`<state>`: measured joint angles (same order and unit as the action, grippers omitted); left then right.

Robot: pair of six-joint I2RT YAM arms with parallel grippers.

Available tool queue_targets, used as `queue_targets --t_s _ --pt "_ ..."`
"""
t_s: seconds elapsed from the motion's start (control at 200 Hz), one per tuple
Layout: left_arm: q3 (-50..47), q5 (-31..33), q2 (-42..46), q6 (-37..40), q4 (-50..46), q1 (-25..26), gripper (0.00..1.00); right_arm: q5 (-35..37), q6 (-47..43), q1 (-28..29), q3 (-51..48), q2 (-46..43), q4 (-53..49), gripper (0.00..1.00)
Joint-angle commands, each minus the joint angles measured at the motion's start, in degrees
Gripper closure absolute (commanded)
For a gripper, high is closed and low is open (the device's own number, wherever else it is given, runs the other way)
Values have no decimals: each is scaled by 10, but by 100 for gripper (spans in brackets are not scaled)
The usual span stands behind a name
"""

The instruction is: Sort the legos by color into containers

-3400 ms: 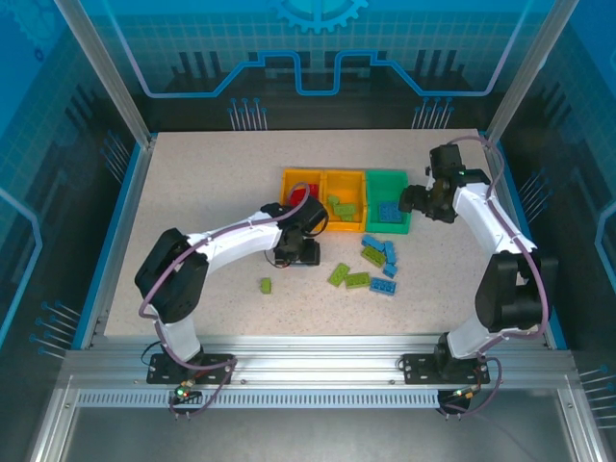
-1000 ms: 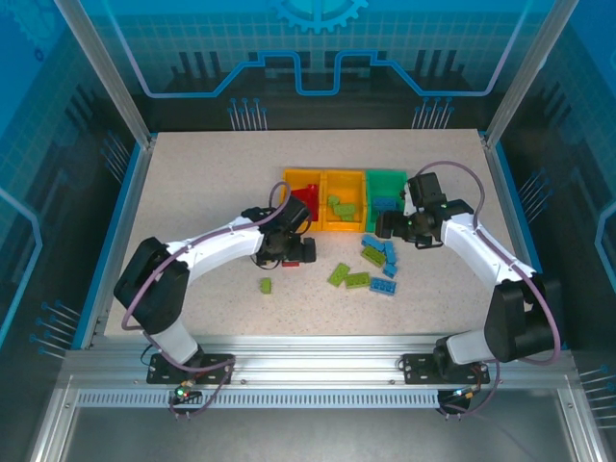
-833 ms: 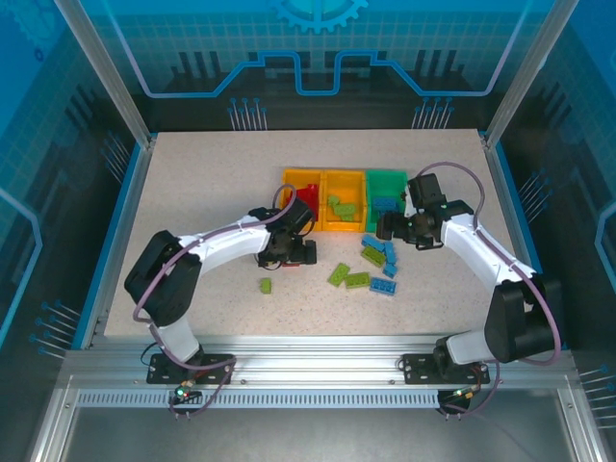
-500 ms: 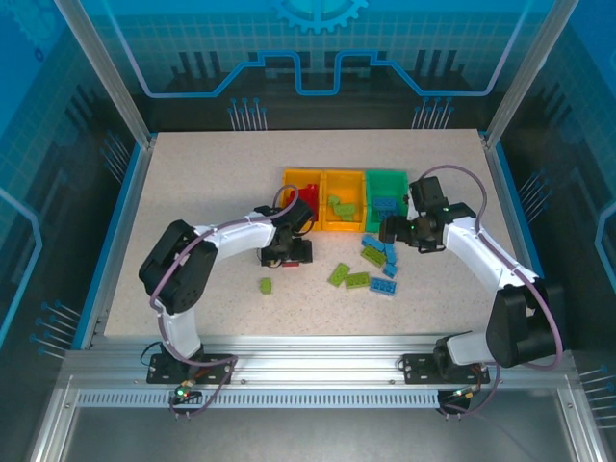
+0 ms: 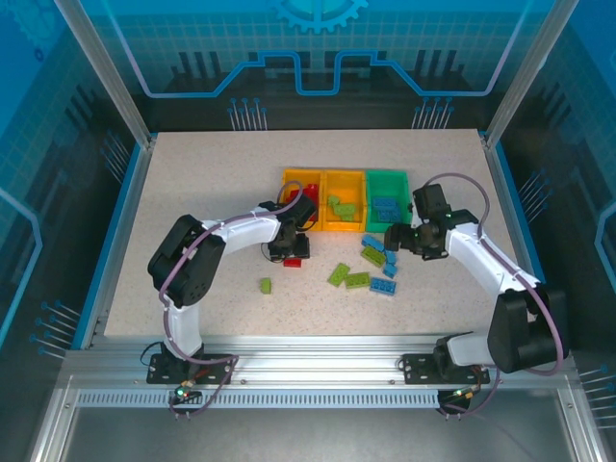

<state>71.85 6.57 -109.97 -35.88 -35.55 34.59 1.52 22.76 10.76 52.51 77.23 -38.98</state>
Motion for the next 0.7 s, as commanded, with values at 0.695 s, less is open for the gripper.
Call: queue_targets --t_s 0.695 --pt "117 -8 46 28 -68 -6 52 2 32 69 -71 39 -14 21"
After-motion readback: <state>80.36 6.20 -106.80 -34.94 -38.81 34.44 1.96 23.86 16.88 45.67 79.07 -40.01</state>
